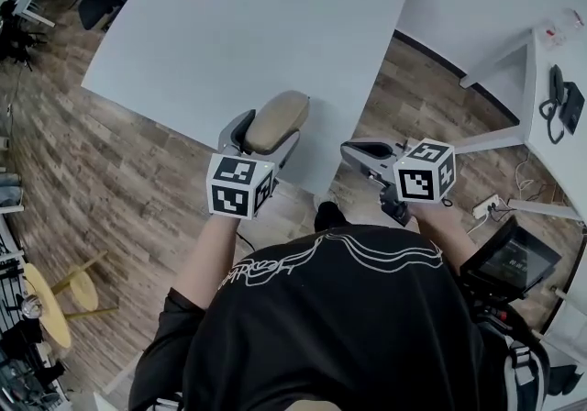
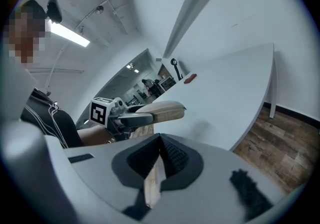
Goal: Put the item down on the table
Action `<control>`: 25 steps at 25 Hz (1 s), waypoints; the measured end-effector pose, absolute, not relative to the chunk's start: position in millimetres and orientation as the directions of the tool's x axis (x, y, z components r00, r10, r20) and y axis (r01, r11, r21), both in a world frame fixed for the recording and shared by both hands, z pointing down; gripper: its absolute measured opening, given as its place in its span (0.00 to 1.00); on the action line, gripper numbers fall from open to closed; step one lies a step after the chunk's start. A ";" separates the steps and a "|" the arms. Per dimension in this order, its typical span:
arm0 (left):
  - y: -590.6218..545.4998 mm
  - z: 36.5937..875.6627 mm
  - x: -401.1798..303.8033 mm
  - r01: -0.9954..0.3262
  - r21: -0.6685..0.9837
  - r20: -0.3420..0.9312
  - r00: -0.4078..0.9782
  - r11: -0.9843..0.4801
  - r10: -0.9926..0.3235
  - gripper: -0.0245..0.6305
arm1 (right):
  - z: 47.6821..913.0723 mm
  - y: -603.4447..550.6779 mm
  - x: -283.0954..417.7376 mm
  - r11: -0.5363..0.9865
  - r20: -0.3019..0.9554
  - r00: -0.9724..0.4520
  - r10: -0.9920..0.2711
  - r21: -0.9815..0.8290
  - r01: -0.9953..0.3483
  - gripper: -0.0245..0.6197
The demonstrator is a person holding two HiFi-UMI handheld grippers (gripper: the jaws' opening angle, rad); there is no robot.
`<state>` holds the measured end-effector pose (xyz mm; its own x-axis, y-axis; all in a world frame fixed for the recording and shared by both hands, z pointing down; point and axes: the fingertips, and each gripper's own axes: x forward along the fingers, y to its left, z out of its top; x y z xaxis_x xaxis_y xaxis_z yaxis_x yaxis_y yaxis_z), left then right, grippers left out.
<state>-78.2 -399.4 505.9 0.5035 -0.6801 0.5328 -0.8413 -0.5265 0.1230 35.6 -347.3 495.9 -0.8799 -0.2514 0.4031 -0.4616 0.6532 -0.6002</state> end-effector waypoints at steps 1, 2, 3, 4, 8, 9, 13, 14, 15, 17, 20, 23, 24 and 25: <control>-408.3 510.7 -80.8 -0.844 0.106 0.538 0.493 -0.525 -0.684 0.63 | 499.8 -351.2 34.3 0.651 0.410 -0.880 -0.241 -0.604 -0.460 0.05; -417.0 515.4 -83.7 -0.847 0.090 0.543 0.482 -0.523 -0.687 0.63 | 503.6 -354.7 32.7 0.650 0.416 -0.879 -0.232 -0.606 -0.458 0.05; -425.4 520.1 -86.6 -0.850 0.076 0.548 0.473 -0.522 -0.690 0.63 | 507.1 -358.3 31.3 0.649 0.422 -0.878 -0.224 -0.608 -0.457 0.05; -433.4 524.7 -88.9 -0.852 0.064 0.551 0.465 -0.520 -0.693 0.63 | 510.1 -362.2 30.2 0.647 0.428 -0.877 -0.218 -0.610 -0.458 0.05; -460.3 544.6 -90.0 -0.850 -0.009 0.567 0.429 -0.527 -0.703 0.63 | 519.1 -379.3 31.4 0.639 0.446 -0.871 -0.204 -0.614 -0.464 0.05; -465.8 550.0 -89.3 -0.848 -0.026 0.572 0.421 -0.529 -0.704 0.63 | 521.5 -383.5 32.2 0.637 0.450 -0.870 -0.201 -0.615 -0.465 0.05; -483.3 574.7 -92.7 -0.850 -0.071 0.593 0.385 -0.523 -0.707 0.63 | 529.6 -401.0 31.9 0.627 0.456 -0.867 -0.200 -0.621 -0.471 0.05; -486.2 578.6 -94.3 -0.849 -0.085 0.592 0.378 -0.521 -0.712 0.63 | 530.5 -404.6 31.0 0.624 0.456 -0.866 -0.203 -0.622 -0.473 0.05; -488.3 581.1 -95.8 -0.848 -0.097 0.588 0.374 -0.521 -0.717 0.63 | 531.3 -407.5 29.7 0.620 0.457 -0.866 -0.204 -0.624 -0.476 0.05; -490.0 583.7 -97.5 -0.843 -0.115 0.580 0.372 -0.525 -0.725 0.64 | 532.9 -410.9 26.3 0.615 0.459 -0.865 -0.203 -0.627 -0.477 0.05; -487.1 586.4 -97.1 -0.831 -0.143 0.581 0.369 -0.537 -0.726 0.64 | 533.7 -412.3 22.2 0.611 0.459 -0.866 -0.197 -0.633 -0.475 0.05; -481.7 591.7 -95.7 -0.816 -0.167 0.595 0.364 -0.554 -0.716 0.64 | 531.9 -413.2 18.9 0.610 0.455 -0.870 -0.193 -0.639 -0.469 0.05; -479.9 594.6 -95.6 -0.815 -0.165 0.604 0.361 -0.555 -0.710 0.64 | 531.4 -413.5 17.9 0.611 0.453 -0.871 -0.192 -0.640 -0.467 0.05; -478.2 597.7 -95.5 -0.817 -0.158 0.613 0.359 -0.554 -0.704 0.64 | 531.1 -413.8 17.3 0.611 0.451 -0.872 -0.191 -0.640 -0.465 0.05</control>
